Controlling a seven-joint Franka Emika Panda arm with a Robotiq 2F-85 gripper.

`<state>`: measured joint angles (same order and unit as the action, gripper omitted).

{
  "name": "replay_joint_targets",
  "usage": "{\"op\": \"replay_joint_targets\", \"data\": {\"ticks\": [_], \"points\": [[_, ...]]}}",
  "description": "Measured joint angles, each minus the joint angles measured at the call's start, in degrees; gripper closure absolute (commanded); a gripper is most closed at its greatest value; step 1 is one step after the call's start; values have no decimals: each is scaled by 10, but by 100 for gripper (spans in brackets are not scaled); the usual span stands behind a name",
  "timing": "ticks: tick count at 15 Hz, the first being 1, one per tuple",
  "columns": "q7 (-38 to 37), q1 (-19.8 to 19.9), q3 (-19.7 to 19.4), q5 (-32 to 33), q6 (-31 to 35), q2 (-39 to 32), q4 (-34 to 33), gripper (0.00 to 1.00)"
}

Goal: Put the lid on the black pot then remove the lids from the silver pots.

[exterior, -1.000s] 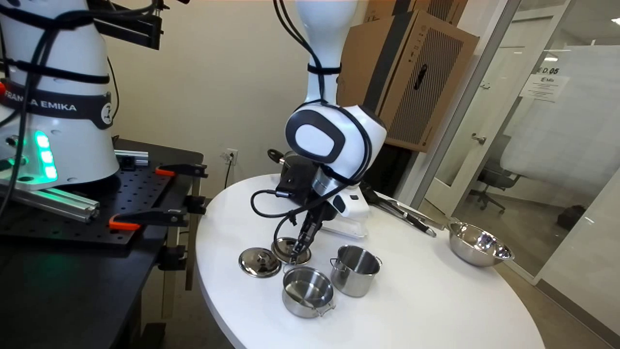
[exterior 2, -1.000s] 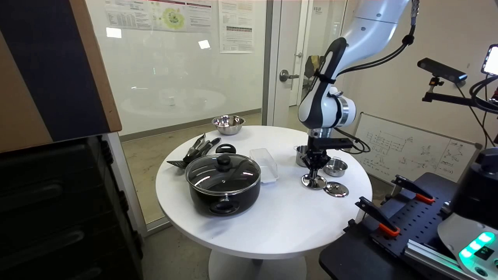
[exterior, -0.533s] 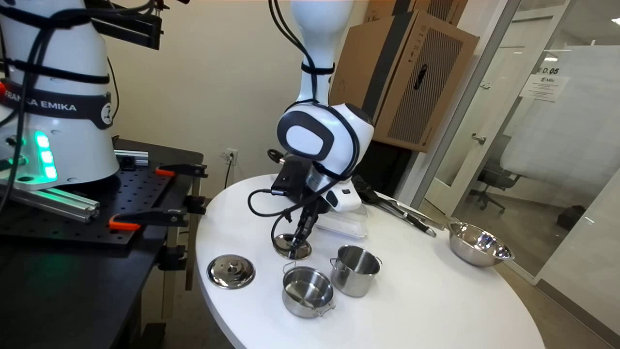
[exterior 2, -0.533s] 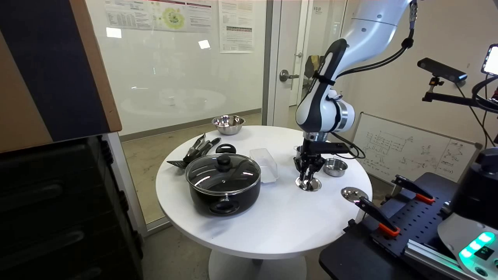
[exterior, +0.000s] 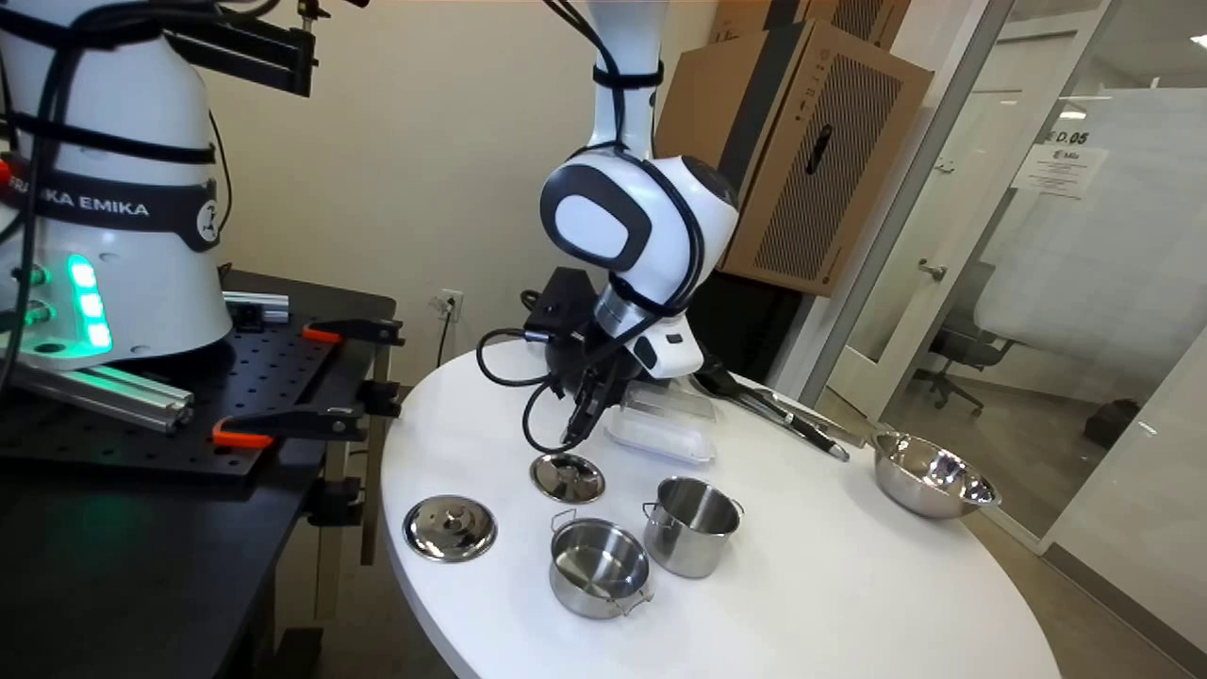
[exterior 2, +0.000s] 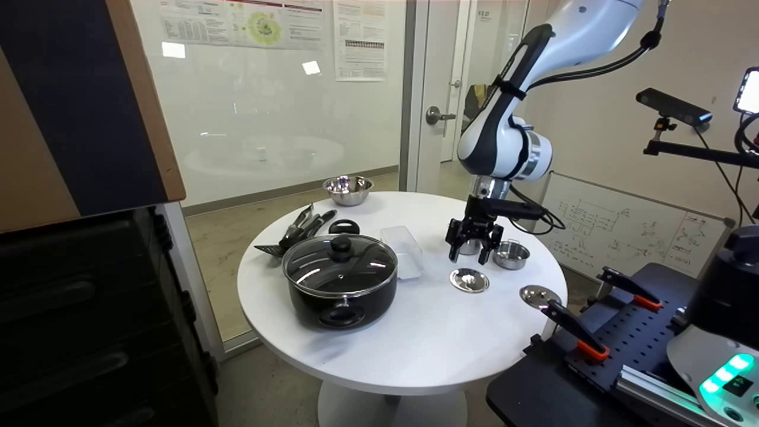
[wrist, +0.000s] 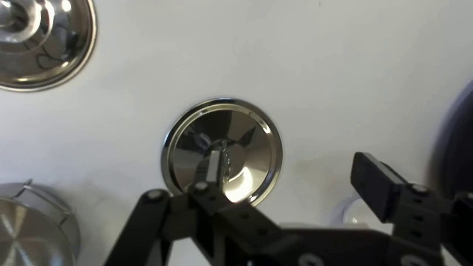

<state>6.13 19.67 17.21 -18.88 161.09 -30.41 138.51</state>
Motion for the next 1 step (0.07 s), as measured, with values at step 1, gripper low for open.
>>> {"op": "replay_joint_targets", "data": {"ticks": [1], "points": [[4, 5, 2, -2, -5, 7, 3, 1]]}}
